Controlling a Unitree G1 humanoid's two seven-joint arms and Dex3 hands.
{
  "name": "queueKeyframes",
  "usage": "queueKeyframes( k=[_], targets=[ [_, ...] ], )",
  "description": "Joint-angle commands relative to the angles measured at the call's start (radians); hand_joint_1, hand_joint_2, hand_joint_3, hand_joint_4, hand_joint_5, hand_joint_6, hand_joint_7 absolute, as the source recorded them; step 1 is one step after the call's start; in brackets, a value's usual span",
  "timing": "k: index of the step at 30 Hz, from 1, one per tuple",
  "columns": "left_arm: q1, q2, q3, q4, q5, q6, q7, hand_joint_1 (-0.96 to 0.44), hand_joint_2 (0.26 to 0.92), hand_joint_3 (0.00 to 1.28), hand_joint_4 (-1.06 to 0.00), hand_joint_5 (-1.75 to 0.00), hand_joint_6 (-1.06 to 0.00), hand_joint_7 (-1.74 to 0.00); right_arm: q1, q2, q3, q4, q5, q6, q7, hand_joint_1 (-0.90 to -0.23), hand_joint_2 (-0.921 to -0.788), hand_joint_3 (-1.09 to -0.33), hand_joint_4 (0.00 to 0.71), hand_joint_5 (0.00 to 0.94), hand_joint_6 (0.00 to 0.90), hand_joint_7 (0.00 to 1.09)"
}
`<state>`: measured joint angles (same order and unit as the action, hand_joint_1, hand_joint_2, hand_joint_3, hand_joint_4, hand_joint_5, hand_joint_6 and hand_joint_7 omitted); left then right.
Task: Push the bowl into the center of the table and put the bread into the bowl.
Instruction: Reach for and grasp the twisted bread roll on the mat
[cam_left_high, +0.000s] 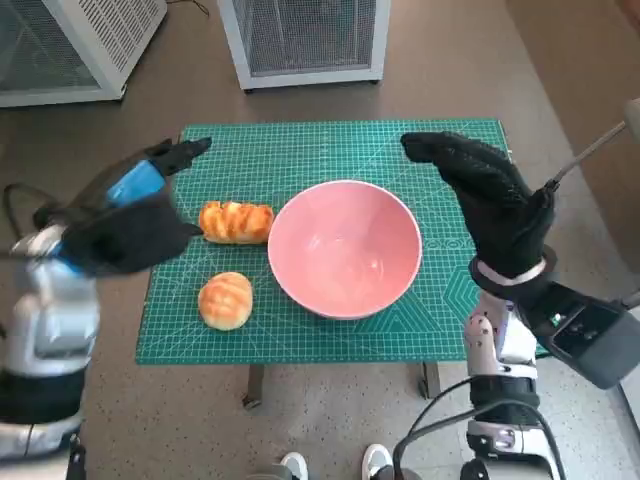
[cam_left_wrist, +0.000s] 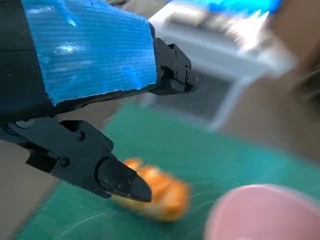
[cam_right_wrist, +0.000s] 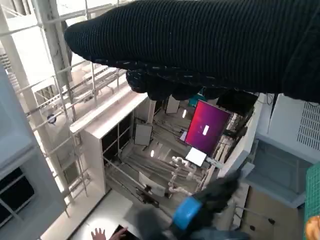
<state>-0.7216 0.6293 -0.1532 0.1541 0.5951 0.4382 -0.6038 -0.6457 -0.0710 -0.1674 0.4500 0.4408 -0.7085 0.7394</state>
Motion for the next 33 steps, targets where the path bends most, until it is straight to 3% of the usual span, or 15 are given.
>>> queueKeyframes(
  k=[1,11,24,33],
  targets=[
    [-0.081,-0.017,-0.081,0.106,0.038,0.031,-0.017,0.05,0.727,0.01,-0.07,-0.01,-0.28,0.00,0.020,0.001,-0.003,0.018,0.015,0.012,0.001,-0.593,-0.921,-0.551,0.323,0.001,0.012,0.74],
    [-0.191,-0.078,-0.200,0.385,0.071,-0.029,0.048,0.02,0.725,0.01,-0.10,-0.01,-0.29,0.00,0.026,-0.002,0.003,0.015,0.018,0.015,0.000,-0.590,-0.921,-0.547,0.322,0.001,0.017,0.74],
    [-0.313,-0.200,-0.318,0.838,0.101,-0.185,0.236,-0.04,0.732,0.01,-0.10,0.00,-0.27,0.00,0.036,-0.013,0.006,0.013,0.007,0.011,-0.008,-0.586,-0.921,-0.555,0.312,0.000,0.011,0.74],
    [-0.356,-0.257,-0.366,1.024,0.114,-0.250,0.318,-0.03,0.731,0.01,-0.14,-0.02,-0.29,-0.01,0.041,-0.017,0.007,0.007,0.011,0.026,-0.013,-0.581,-0.921,-0.558,0.311,0.000,0.005,0.75]
  ],
)
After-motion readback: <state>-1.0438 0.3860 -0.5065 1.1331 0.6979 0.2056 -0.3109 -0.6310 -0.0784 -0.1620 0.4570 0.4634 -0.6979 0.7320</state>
